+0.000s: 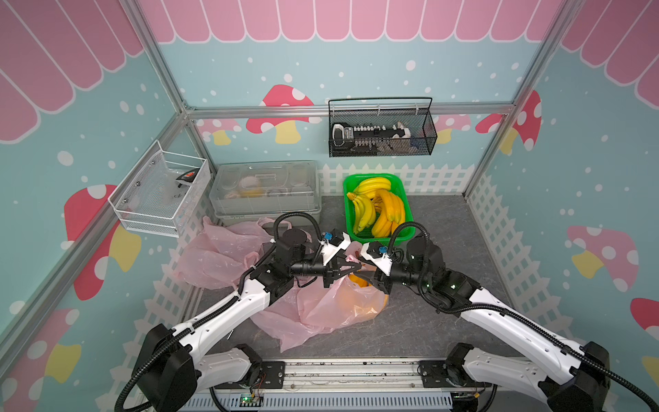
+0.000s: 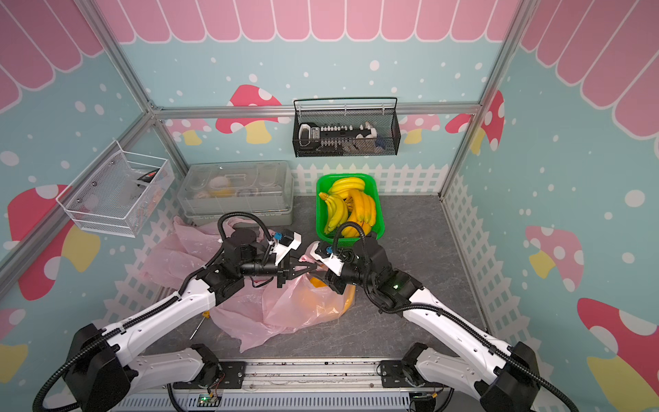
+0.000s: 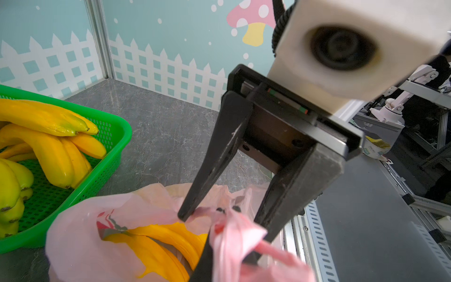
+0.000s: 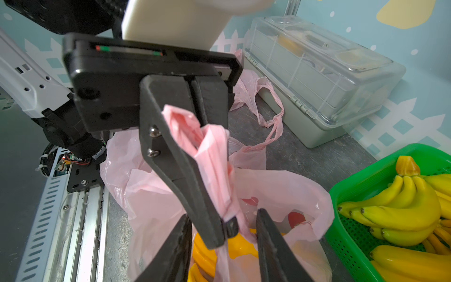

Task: Place the banana into a plastic bag & tie a knot
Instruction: Cross the plastic bag at the center of the board.

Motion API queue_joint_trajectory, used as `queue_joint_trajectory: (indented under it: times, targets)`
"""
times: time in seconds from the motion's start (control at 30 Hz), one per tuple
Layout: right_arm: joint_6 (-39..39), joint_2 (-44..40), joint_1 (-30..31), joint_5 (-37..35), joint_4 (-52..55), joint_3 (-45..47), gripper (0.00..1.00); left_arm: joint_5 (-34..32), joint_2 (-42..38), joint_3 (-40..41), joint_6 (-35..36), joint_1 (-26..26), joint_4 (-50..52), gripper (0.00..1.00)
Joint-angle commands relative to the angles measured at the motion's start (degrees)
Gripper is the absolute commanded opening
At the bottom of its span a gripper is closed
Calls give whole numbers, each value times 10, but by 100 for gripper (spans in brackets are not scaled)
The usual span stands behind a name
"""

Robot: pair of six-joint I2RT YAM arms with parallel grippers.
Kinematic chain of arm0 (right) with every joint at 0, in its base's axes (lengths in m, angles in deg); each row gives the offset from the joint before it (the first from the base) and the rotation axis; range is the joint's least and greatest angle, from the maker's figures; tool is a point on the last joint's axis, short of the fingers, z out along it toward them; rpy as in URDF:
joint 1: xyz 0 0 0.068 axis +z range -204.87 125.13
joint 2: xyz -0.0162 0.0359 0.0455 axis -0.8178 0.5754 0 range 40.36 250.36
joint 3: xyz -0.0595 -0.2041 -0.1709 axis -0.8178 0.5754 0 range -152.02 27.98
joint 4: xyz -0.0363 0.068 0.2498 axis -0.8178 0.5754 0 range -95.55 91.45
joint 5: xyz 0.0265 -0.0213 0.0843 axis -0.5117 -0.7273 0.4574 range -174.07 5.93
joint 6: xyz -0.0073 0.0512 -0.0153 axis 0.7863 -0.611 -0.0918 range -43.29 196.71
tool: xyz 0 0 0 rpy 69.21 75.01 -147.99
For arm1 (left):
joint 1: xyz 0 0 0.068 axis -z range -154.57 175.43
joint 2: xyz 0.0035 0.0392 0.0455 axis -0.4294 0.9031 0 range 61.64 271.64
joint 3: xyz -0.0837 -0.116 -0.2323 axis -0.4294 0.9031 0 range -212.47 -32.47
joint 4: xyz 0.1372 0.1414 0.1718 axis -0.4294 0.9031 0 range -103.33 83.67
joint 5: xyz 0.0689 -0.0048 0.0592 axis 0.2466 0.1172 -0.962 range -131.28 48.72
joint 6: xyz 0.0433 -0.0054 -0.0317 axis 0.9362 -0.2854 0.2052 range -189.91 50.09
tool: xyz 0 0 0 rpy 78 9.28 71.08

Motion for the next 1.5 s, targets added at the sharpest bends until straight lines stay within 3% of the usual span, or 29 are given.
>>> queue_joint_trajectory:
  times: [0.0, 0.63, 0.87, 0.97, 1.27, 1.47]
  targets:
    - [7, 5, -1, 10, -32, 7, 40, 43, 5, -15, 3, 2, -3, 0]
    - [-43, -8, 0, -32, -124, 38, 7, 66, 35, -44, 8, 9, 48, 3]
    - [-68, -12, 0, -39, -142, 46, 2, 27, 25, -42, 7, 10, 53, 8]
    - [-55, -17, -1, -42, -107, 40, 8, 7, 11, -35, 7, 8, 49, 0]
    - [-30, -80, -38, 36, -69, 57, 42, 57, -14, -9, 24, 4, 20, 0]
    - [-27, -64, -38, 106, -73, 52, 50, 91, -15, -7, 27, 5, 2, 0]
